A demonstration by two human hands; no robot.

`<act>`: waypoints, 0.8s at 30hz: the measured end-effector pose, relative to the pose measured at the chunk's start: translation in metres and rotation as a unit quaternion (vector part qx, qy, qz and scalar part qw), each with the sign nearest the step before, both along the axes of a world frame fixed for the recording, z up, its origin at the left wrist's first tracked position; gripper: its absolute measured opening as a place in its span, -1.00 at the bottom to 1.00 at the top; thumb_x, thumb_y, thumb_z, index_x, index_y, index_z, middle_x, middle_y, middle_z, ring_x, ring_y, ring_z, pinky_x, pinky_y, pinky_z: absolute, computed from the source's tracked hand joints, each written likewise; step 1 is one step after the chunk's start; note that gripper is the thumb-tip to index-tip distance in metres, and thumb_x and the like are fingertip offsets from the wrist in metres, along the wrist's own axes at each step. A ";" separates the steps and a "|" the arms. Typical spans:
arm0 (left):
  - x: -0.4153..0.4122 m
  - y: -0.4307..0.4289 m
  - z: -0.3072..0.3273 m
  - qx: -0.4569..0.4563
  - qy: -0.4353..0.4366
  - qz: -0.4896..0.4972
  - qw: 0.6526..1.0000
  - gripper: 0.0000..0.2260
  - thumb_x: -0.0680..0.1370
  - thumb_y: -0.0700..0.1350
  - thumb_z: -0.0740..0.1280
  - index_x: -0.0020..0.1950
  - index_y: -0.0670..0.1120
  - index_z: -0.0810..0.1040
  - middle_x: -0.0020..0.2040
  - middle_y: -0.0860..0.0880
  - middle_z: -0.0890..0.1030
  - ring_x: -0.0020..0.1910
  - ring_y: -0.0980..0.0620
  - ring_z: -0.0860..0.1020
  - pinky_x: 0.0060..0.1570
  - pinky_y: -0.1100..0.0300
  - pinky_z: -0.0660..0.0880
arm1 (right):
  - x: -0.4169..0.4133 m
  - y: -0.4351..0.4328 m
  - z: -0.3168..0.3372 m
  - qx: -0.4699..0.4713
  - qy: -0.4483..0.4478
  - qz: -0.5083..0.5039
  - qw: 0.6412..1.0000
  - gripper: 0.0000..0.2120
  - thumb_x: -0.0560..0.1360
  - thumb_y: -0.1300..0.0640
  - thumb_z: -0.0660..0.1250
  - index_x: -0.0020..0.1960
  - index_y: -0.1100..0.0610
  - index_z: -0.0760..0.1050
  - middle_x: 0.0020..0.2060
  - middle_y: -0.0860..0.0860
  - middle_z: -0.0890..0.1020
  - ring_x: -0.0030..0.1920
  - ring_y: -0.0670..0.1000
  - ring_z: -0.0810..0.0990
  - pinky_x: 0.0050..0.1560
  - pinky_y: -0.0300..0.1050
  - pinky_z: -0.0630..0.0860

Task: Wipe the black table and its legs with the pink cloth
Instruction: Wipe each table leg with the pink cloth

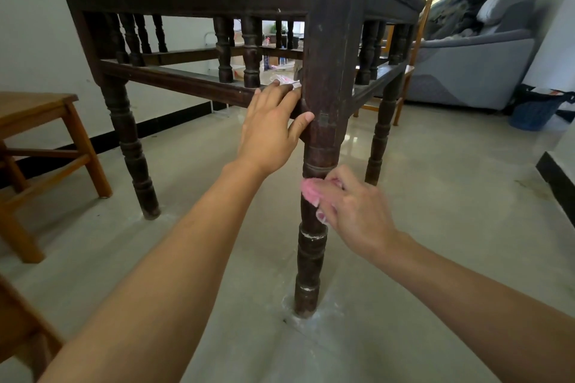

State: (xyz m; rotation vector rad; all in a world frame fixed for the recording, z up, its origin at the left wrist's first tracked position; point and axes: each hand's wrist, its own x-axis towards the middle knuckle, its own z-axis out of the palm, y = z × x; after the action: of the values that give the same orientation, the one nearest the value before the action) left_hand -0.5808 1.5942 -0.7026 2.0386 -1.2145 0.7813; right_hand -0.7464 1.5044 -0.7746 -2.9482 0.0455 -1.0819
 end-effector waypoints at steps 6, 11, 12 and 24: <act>0.000 0.003 0.003 0.011 -0.002 -0.002 1.000 -0.53 0.62 0.14 0.15 0.45 -0.08 0.35 0.40 -0.09 0.40 0.48 -0.10 0.21 0.50 -0.08 0.01 | 0.015 0.000 -0.016 0.051 0.004 0.002 0.999 -0.73 0.37 0.19 0.52 0.07 0.12 0.64 -0.13 0.08 0.57 -0.36 -0.07 0.54 -0.41 -0.22 0.55; -0.004 0.002 -0.002 0.000 0.000 0.008 1.000 -0.47 0.59 0.24 0.14 0.46 -0.03 0.31 0.45 -0.07 0.34 0.51 -0.08 0.13 0.49 -0.04 -0.05 | -0.024 -0.059 -0.020 0.135 -0.007 -0.169 0.976 -0.73 0.55 0.13 0.33 0.24 0.06 0.58 0.03 0.09 0.55 -0.29 -0.09 0.49 -0.22 -0.25 0.53; -0.006 0.000 -0.005 -0.010 0.006 0.012 1.000 -0.45 0.58 0.26 0.14 0.47 -0.02 0.30 0.47 -0.07 0.31 0.52 -0.08 0.10 0.48 -0.03 -0.05 | -0.026 -0.063 -0.019 0.138 -0.014 -0.179 0.974 -0.72 0.56 0.14 0.32 0.26 0.07 0.57 0.04 0.09 0.54 -0.28 -0.06 0.48 -0.19 -0.22 0.51; -0.027 -0.002 -0.048 -0.013 -0.001 0.047 0.999 -0.22 0.53 0.29 0.21 0.58 -0.05 -0.03 0.58 -0.17 -0.07 0.55 -0.13 -0.08 0.45 0.00 -0.02 | 0.003 -0.057 -0.065 0.305 -0.019 -0.210 0.929 -0.73 0.57 0.12 0.32 0.25 0.12 0.55 0.07 0.06 0.60 -0.06 0.00 0.54 -0.06 -0.30 0.40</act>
State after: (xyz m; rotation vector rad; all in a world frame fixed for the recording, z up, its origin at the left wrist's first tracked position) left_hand -0.6077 1.5925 -0.7506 2.0875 -1.1109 0.8404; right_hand -0.7436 1.4473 -0.8400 -2.3915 0.8758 -0.9257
